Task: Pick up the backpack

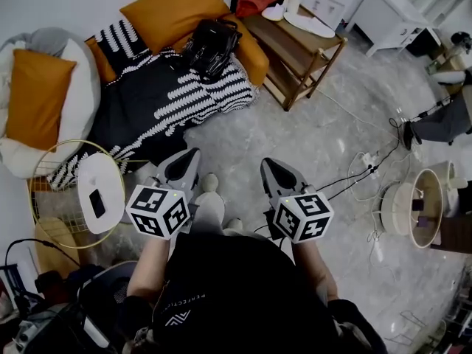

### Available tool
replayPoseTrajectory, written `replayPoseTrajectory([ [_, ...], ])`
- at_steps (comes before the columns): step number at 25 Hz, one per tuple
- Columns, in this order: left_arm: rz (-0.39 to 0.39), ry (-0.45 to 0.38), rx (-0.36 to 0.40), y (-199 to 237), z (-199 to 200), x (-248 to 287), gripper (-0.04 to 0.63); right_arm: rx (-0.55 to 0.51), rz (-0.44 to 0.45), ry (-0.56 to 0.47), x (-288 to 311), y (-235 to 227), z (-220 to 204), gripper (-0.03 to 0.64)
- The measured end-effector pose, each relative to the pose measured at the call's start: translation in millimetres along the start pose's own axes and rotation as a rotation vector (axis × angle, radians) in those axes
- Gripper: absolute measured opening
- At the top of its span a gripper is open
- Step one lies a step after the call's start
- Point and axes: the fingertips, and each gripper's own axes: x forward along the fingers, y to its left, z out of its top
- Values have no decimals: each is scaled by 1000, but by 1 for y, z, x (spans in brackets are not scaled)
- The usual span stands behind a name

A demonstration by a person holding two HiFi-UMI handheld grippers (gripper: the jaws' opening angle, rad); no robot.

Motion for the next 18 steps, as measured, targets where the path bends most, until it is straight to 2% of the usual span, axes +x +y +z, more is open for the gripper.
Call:
replayPoseTrajectory([
  [9,-6,32,-7,45,3,43,8,8,-28,43,53,-20,8,-6],
  [18,-1,27,-4,95,34,82,8,4,-28,77,132,-34,35,-6],
])
